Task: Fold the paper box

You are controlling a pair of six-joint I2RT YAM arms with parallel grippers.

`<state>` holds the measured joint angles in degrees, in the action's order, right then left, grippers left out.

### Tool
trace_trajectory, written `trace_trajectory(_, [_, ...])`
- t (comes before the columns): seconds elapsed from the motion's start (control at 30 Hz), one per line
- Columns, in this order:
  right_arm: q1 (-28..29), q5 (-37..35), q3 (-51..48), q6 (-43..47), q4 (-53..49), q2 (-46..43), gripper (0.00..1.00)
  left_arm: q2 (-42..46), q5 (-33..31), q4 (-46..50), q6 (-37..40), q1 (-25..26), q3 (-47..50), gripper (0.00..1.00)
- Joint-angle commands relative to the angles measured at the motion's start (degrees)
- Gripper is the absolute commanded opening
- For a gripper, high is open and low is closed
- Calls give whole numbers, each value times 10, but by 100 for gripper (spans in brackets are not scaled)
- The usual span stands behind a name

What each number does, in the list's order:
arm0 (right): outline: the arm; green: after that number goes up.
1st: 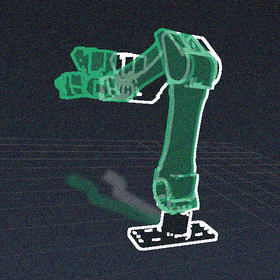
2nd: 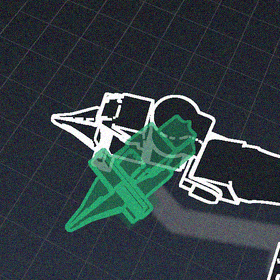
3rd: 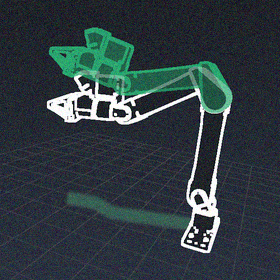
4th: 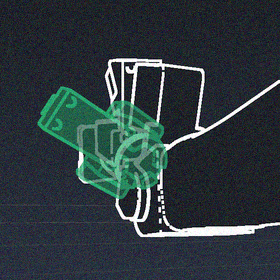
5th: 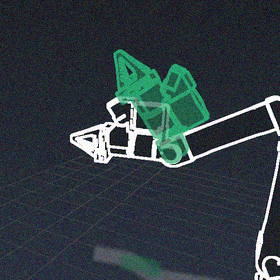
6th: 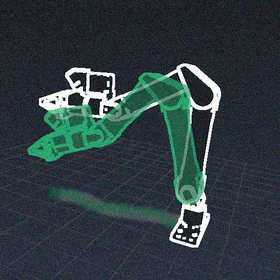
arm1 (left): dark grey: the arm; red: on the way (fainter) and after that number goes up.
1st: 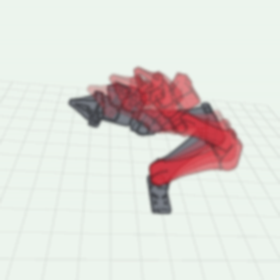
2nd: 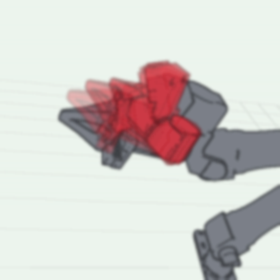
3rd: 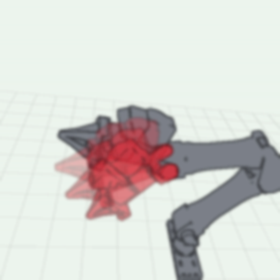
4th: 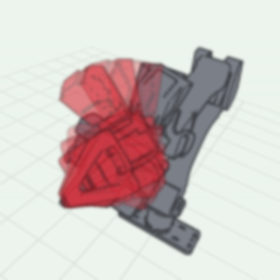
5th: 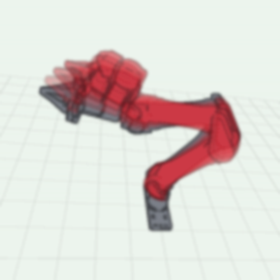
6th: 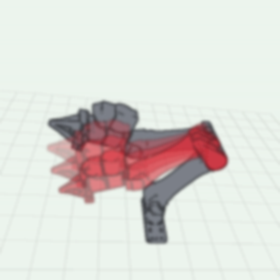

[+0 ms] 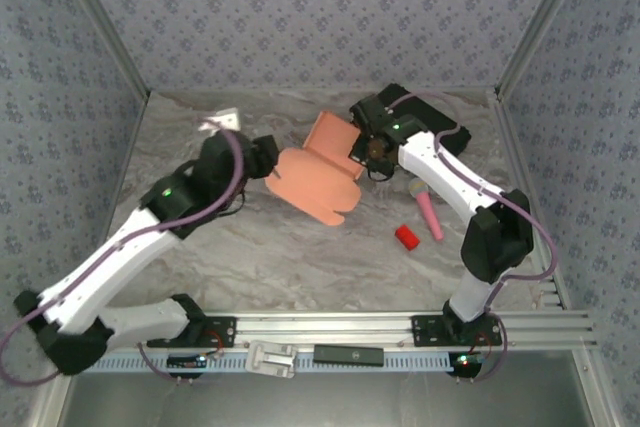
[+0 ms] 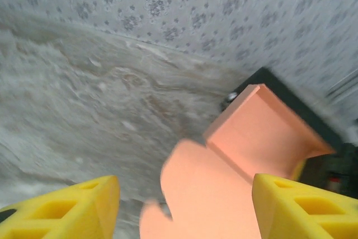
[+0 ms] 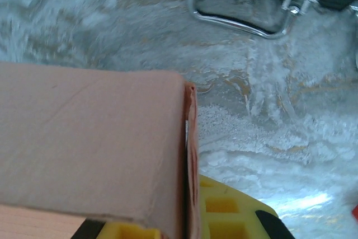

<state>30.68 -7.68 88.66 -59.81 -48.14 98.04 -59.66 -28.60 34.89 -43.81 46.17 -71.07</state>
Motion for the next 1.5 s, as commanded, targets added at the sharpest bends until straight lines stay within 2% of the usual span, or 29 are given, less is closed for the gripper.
trace_trajectory(0.0, [-7, 28, -22, -140, 20, -19, 0, 52, 69, 45, -155, 4, 83, 65])
trace_trajectory(0.03, [-5, 32, -37, -162, 35, -25, 0, 62, 92, 13, -154, 4, 106, 74])
trace_trajectory(0.07, [-3, 33, -52, -183, 49, -30, 0, 64, 113, -6, -152, 4, 120, 89])
trace_trajectory(0.17, [13, 11, -57, -225, 45, -40, 0, 20, 144, -11, -132, 3, 115, 93])
trace_trajectory(0.27, [25, -4, -53, -246, 24, -44, 0, -24, 169, -38, -117, 2, 114, 92])
trace_trajectory(0.43, [24, 14, -73, -257, 41, -53, 0, -74, 177, -54, -114, 2, 107, 77])
trace_trajectory(0.5, [24, 20, -74, -257, 40, -53, 0, -73, 165, -69, -113, 2, 113, 70])
trace_trajectory(0.67, [27, 33, -80, -254, 49, -54, 0, -65, 155, -119, -99, 2, 127, 58])
trace_trajectory(0.77, [26, 44, -84, -253, 55, -54, 0, -65, 161, -146, -98, 2, 139, 45])
trace_trajectory(0.93, [26, 58, -92, -253, 59, -56, 0, -66, 141, -160, -84, 1, 141, 43])
trace_trajectory(0.97, [26, 60, -95, -255, 61, -56, 0, -69, 139, -162, -80, 1, 141, 40])
trace_trajectory(1.1, [28, 72, -104, -259, 70, -55, 0, -81, 126, -154, -69, 0, 130, 3])
trace_trajectory(1.13, [28, 75, -105, -259, 73, -54, 0, -84, 125, -150, -67, -1, 126, 0])
trace_trajectory(1.4, [26, 111, -111, -244, 88, -47, 0, -81, 99, -102, -12, -7, 104, 0])
trace_trajectory(1.47, [25, 116, -119, -226, 102, -52, 7, -82, 112, -91, 15, -13, 90, 0])
